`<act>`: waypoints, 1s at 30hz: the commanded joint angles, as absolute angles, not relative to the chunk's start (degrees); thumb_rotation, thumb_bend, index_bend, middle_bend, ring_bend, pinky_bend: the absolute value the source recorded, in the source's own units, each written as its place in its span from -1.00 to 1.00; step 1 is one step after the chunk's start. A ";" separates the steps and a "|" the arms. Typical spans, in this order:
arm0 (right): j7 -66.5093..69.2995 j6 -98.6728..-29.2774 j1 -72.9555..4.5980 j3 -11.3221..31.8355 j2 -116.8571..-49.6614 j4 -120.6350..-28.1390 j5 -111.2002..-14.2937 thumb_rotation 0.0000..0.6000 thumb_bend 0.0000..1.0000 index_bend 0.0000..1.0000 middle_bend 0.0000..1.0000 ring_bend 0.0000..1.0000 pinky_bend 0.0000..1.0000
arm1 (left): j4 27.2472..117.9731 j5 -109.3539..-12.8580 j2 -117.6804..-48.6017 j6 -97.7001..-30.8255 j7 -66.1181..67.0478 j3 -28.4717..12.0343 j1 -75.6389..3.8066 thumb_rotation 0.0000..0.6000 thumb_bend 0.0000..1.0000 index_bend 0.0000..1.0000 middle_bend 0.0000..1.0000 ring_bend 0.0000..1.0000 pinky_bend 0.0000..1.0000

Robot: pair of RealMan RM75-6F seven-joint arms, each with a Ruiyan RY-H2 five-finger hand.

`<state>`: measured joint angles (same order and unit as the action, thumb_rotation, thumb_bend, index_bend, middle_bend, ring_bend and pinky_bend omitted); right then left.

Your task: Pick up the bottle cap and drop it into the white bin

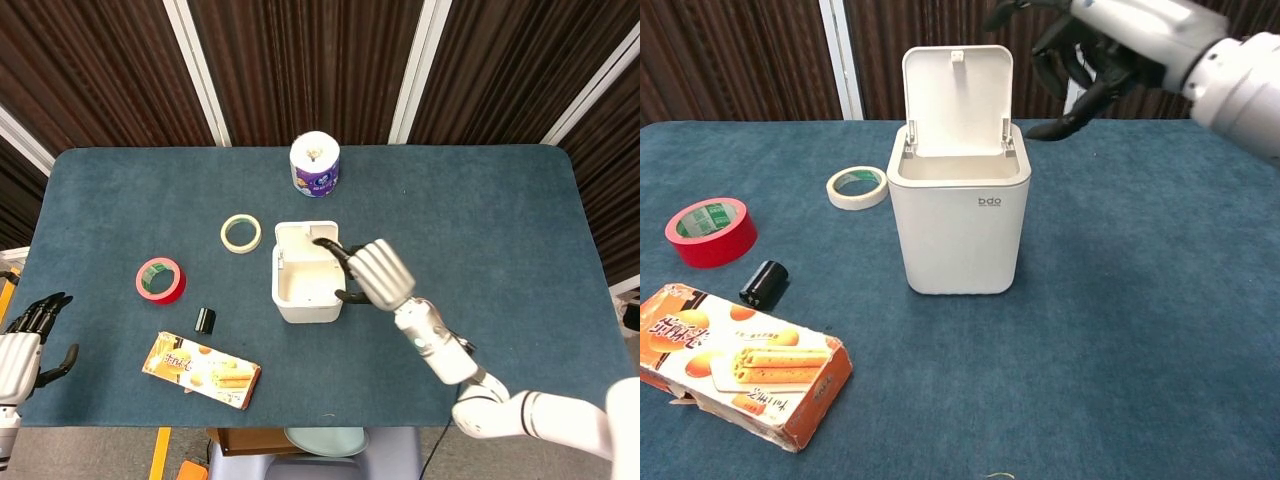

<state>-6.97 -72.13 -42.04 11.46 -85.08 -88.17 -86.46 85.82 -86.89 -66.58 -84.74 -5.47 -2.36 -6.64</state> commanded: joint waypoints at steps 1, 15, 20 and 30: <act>-5.56 -81.13 -34.67 7.01 -79.90 -90.89 -91.43 1.00 -0.88 -0.16 0.65 0.66 1.00 | 85.81 -86.82 -66.66 -84.75 -5.17 -2.37 -6.63 1.00 -0.18 -0.71 -0.76 -0.73 -0.42; 0.66 -97.33 -15.67 -0.46 -77.73 -75.77 -91.34 1.00 -0.88 -0.13 -0.13 -0.28 0.11 | 85.50 -86.91 -67.84 -84.26 -2.57 -2.37 -7.13 1.00 -0.18 -0.91 -0.70 -0.68 -0.39; -0.10 -92.97 -14.13 0.16 -79.12 -71.16 -87.28 1.00 -0.88 -0.33 -0.46 -0.71 -0.44 | 85.16 -86.73 -68.18 -83.47 -1.76 -2.24 -7.46 1.00 -0.18 -0.81 -0.75 -0.68 -0.39; -3.11 -79.78 -16.05 -0.95 -74.24 -77.93 -83.93 1.00 -0.88 -0.99 -0.90 -1.00 -0.63 | 85.74 -86.65 -68.08 -82.55 -0.74 -1.88 -7.78 1.00 -0.18 -0.75 -0.76 -0.68 -0.38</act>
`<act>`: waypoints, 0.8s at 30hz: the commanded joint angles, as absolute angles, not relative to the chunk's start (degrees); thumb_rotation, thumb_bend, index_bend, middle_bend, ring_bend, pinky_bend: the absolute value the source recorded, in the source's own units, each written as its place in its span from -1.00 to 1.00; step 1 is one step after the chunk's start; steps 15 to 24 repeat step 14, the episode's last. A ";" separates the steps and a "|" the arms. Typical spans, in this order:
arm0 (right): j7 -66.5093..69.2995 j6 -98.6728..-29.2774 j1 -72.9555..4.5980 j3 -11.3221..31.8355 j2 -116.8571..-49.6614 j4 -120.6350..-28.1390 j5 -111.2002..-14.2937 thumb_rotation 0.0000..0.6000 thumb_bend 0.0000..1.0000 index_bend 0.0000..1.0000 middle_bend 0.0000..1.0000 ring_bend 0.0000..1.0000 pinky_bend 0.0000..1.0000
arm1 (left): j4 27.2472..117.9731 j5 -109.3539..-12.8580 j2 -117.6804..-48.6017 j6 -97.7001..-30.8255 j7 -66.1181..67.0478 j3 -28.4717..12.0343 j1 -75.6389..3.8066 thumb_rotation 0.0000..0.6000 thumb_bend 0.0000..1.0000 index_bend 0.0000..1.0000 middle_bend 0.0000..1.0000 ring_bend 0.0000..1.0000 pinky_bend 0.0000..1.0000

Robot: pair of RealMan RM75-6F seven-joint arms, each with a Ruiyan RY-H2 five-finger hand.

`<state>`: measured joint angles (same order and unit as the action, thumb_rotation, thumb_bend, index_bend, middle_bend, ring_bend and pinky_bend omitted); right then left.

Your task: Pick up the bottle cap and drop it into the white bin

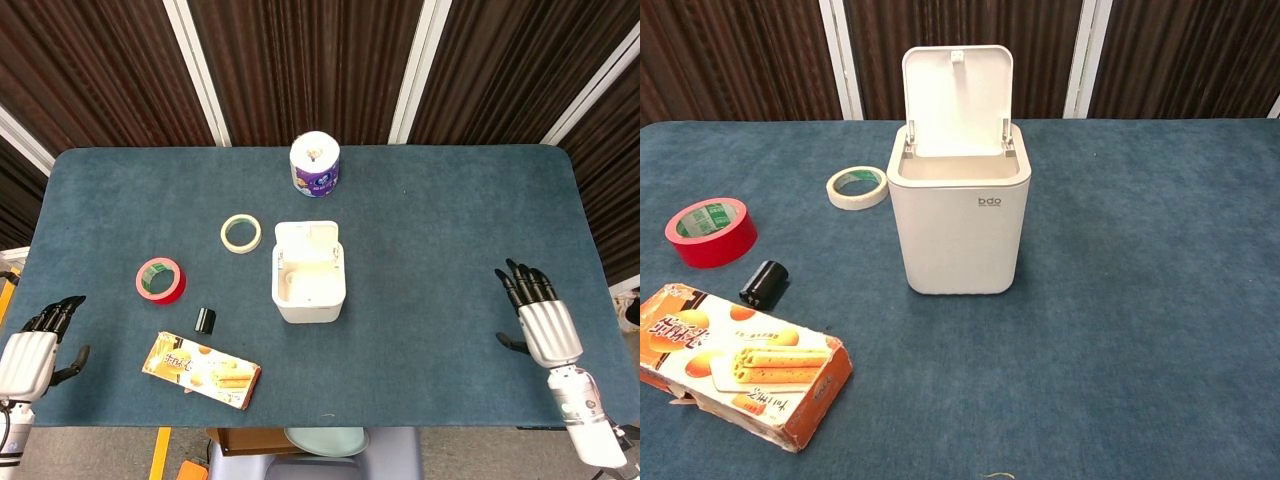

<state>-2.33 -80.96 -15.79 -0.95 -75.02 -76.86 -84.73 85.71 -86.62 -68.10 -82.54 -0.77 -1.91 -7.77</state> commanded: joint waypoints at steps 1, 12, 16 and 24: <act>-3.07 -79.77 -16.03 -0.92 -74.25 -77.91 -83.96 1.00 -0.88 -1.00 -0.90 -1.00 -0.64 | 85.75 -86.66 -68.07 -82.56 -0.73 -1.87 -7.78 1.00 -0.18 -0.75 -0.76 -0.68 -0.38; 1.04 -80.91 -15.16 -0.27 -74.70 -76.48 -86.69 1.00 -0.88 -0.96 -0.89 -1.00 -0.64 | 86.09 -86.86 -68.12 -82.06 0.17 -1.57 -8.07 1.00 -0.18 -0.75 -0.75 -0.68 -0.38; 1.28 -81.04 -15.01 -0.18 -74.76 -76.35 -87.03 1.00 -0.88 -0.94 -0.89 -1.00 -0.64 | 86.07 -86.96 -68.15 -82.18 0.21 -1.55 -8.06 1.00 -0.18 -0.75 -0.75 -0.68 -0.38; 1.28 -81.04 -15.01 -0.18 -74.76 -76.35 -87.03 1.00 -0.88 -0.94 -0.89 -1.00 -0.64 | 86.07 -86.96 -68.15 -82.18 0.21 -1.55 -8.06 1.00 -0.18 -0.75 -0.75 -0.68 -0.38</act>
